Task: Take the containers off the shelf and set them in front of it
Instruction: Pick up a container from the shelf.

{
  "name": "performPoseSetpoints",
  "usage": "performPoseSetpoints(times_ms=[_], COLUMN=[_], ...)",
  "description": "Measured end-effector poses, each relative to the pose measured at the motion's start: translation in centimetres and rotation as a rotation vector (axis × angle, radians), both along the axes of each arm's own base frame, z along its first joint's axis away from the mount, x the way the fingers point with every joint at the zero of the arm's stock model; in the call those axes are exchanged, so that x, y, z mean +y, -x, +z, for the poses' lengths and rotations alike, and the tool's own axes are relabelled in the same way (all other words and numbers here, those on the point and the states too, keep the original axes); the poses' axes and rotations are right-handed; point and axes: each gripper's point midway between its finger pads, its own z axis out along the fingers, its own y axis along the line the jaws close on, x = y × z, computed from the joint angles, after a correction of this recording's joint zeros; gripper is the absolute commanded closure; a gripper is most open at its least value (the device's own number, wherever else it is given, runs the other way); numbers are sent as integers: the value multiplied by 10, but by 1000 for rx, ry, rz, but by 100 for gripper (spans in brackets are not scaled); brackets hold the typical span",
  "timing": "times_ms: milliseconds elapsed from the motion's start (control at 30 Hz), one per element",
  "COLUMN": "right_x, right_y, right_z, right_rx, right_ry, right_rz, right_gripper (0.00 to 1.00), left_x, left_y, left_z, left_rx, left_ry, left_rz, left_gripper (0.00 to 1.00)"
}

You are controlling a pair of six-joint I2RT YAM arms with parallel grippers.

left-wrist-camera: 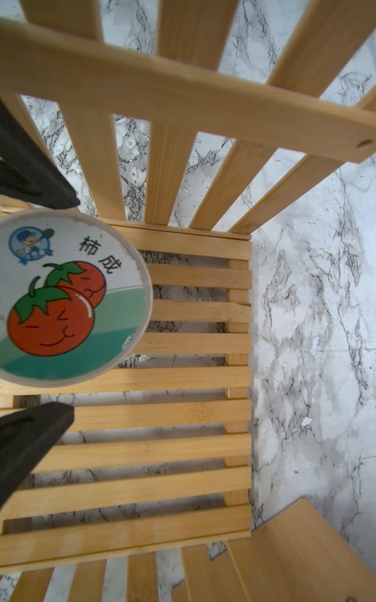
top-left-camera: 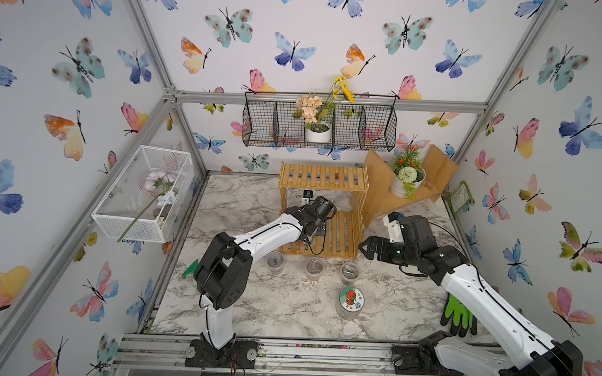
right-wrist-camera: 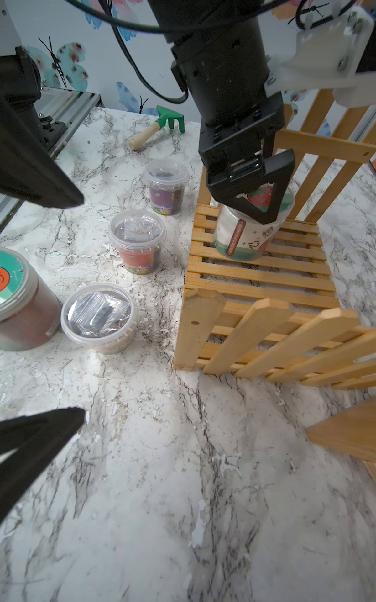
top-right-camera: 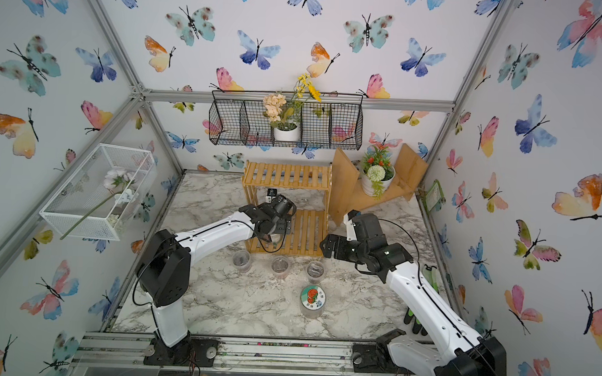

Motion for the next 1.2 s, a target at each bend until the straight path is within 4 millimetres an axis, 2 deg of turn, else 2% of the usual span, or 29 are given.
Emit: performPoseSetpoints(times_ms=[267, 533, 667, 900, 1200], right_x=[0, -2, -2, -2, -2], right_y=[-1, -3, -3, -3, -3], right_z=[-5, -8, -8, -8, -6], right_rx=[11, 20, 20, 20, 16], right_ry=[9, 13, 13, 13, 11], right_rz=[5, 0, 0, -1, -1], right_gripper=[2, 2, 2, 2, 2], left_x=[1, 0, 1, 0, 0], left_y=[-8, 1, 7, 6, 6], left_z=[-6, -26, -34, -35, -35], left_rx=[1, 51, 74, 72, 71], left_ry=[28, 37, 34, 39, 37], left_rz=[6, -14, -19, -22, -26], left_gripper=[1, 2, 8, 20, 26])
